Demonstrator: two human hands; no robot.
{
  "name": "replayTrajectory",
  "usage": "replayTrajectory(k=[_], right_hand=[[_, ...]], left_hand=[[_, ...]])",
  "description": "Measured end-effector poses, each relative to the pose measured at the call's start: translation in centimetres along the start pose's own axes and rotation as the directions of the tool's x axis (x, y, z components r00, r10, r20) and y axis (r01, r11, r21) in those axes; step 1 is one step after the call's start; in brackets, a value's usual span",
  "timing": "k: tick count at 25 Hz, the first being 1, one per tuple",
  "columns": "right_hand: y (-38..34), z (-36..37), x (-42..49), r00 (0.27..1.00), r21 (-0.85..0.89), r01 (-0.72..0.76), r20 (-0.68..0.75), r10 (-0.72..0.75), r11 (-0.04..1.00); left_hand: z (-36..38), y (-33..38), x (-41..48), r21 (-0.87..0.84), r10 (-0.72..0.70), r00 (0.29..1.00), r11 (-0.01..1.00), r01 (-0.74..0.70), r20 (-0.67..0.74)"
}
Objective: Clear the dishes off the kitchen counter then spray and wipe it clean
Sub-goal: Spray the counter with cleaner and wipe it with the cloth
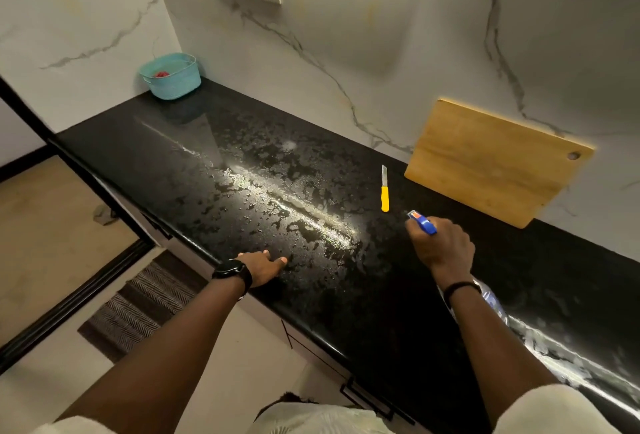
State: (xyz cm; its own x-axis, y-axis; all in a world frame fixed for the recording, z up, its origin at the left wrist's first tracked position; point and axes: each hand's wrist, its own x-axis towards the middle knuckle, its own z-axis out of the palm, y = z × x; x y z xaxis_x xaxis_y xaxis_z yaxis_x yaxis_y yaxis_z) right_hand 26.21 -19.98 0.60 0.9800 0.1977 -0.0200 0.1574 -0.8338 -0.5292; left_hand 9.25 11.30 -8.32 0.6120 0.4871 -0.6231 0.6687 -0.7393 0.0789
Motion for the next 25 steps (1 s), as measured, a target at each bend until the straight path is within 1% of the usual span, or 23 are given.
replayTrajectory(k=[3,4,6,8,10,11,12,13,14,15,16,17,19,20,23,24,25], right_hand=[[0.0,-0.4,0.3,0.998,0.041,-0.055,-0.011,0.056,0.998],[0.1,-0.5,0.3,0.996,0.038,-0.085,0.005,0.085,0.996],[0.2,-0.5,0.0,0.991,0.018,-0.129,-0.019,0.129,0.992],[0.4,-0.5,-0.4,0.98,0.075,-0.19,-0.047,0.194,0.979],[0.4,-0.3,-1.7,0.954,0.218,-0.3,0.049,0.296,0.929],[0.5,0.2,-2.9,0.936,0.242,-0.353,0.105,0.337,0.904],[0.4,0.5,-4.2,0.925,0.217,-0.376,0.138,0.353,0.901],[0.0,0.9,-5.6,0.935,0.147,-0.346,0.138,0.328,0.926],[-0.5,1.4,-6.7,0.954,0.06,-0.284,0.116,0.276,0.957],[-1.0,2.0,-7.7,0.975,-0.016,-0.196,0.104,0.197,0.98],[-1.6,2.6,-8.7,0.985,-0.059,-0.112,0.123,0.119,0.992],[-2.1,3.4,-9.7,0.983,-0.064,-0.063,0.167,0.073,0.996],[-3.1,4.5,-11.8,0.967,-0.034,-0.052,0.249,0.059,0.998],[-3.5,5.0,-12.8,0.966,-0.052,-0.031,0.255,0.043,0.998],[-3.9,6.2,-15.4,0.963,-0.175,0.144,0.25,-0.097,0.974],[-3.8,6.7,-15.9,0.952,-0.189,0.192,0.276,-0.136,0.963],[-3.5,7.2,-16.7,0.94,-0.17,0.21,0.306,-0.151,0.963]], left_hand=[[-1.7,0.9,-0.2,0.039,0.079,0.997,0.996,-0.078,-0.002],[-2.1,1.1,-0.3,0.058,0.091,0.996,0.994,-0.091,0.01],[-2.4,1.0,0.1,0.079,0.1,0.995,0.992,-0.102,0.025],[-2.6,0.9,0.3,0.104,0.113,0.993,0.988,-0.114,0.011],[-2.8,0.9,0.3,0.144,0.121,0.992,0.982,-0.123,0.02],[-2.8,1.0,0.2,0.157,0.127,0.992,0.979,-0.129,0.021],[-2.8,1.1,0.2,0.167,0.14,0.99,0.976,-0.14,0.015],[-3.0,1.2,0.2,0.166,0.155,0.988,0.974,-0.154,0.007],[-3.1,1.3,0.4,0.165,0.166,0.986,0.973,-0.163,0.0],[-3.1,1.3,0.5,0.165,0.171,0.985,0.972,-0.168,-0.003],[-3.0,1.3,0.7,0.165,0.177,0.984,0.971,-0.173,-0.005],[-2.7,1.2,0.7,0.157,0.179,0.984,0.972,-0.176,-0.004],[-2.5,0.9,0.5,0.108,0.178,0.984,0.978,-0.177,0.001],[-2.5,0.8,0.5,0.085,0.181,0.983,0.98,-0.18,-0.001],[-2.8,0.8,0.7,0.038,0.181,0.983,0.983,-0.18,-0.03],[-2.8,0.8,0.8,0.026,0.174,0.984,0.985,-0.173,-0.048],[-2.4,0.7,0.7,0.017,0.165,0.984,0.986,-0.164,-0.062]])
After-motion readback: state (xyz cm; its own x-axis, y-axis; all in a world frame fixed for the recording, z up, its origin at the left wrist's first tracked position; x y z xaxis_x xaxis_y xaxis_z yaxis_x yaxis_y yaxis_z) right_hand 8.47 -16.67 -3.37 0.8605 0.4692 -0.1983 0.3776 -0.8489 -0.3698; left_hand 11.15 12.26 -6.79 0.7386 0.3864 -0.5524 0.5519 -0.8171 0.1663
